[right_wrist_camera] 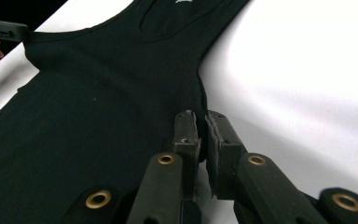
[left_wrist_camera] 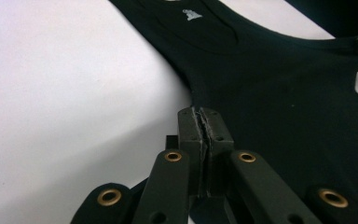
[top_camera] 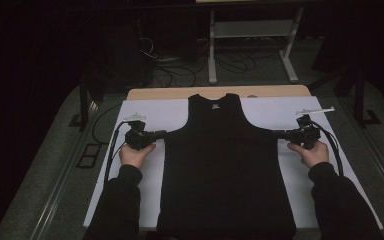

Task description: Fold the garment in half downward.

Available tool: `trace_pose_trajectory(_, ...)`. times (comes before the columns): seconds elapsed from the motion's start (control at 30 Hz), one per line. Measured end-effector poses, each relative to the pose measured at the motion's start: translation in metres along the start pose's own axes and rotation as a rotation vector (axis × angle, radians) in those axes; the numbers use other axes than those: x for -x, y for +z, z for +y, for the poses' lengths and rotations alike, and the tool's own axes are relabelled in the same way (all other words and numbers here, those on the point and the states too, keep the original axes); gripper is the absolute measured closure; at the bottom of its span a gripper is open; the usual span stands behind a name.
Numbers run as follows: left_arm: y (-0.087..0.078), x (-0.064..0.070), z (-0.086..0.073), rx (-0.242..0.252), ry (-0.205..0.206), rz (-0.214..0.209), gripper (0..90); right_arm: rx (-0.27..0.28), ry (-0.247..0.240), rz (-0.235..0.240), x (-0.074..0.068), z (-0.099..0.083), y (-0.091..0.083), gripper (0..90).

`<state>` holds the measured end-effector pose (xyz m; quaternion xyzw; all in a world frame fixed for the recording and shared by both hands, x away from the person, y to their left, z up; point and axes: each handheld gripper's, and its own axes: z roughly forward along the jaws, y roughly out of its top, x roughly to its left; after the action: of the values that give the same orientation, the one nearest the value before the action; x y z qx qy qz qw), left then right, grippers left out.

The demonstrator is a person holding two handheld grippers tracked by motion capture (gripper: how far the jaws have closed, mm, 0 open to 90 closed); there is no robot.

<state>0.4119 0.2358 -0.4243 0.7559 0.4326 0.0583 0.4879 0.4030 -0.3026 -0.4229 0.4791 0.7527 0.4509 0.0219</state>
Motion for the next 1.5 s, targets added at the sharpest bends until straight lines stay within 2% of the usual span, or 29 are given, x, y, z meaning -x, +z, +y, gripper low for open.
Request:
trace_pose_trajectory(0.33,-0.013,0.005,-0.002,0.033,-0.018,-0.020,86.9,0.037,0.011,0.026,-0.005,-0.004,-0.009,82.1)
trace_pose_trajectory(0.7,-0.030,0.016,-0.013,0.031,-0.030,-0.043,86.8,0.049,0.029,0.018,-0.012,-0.019,-0.020,82.0)
trace_pose_trajectory(0.93,-0.035,0.025,-0.018,0.017,-0.015,-0.046,86.9,0.064,0.030,0.031,-0.022,-0.026,-0.028,82.0)
trace_pose_trajectory(1.13,-0.043,0.028,-0.022,0.026,-0.015,-0.050,86.9,0.064,0.031,0.035,-0.023,-0.030,-0.032,82.0)
trace_pose_trajectory(1.5,-0.050,0.038,-0.028,0.006,0.003,-0.044,86.8,0.061,0.043,0.049,-0.026,-0.036,-0.039,81.8)
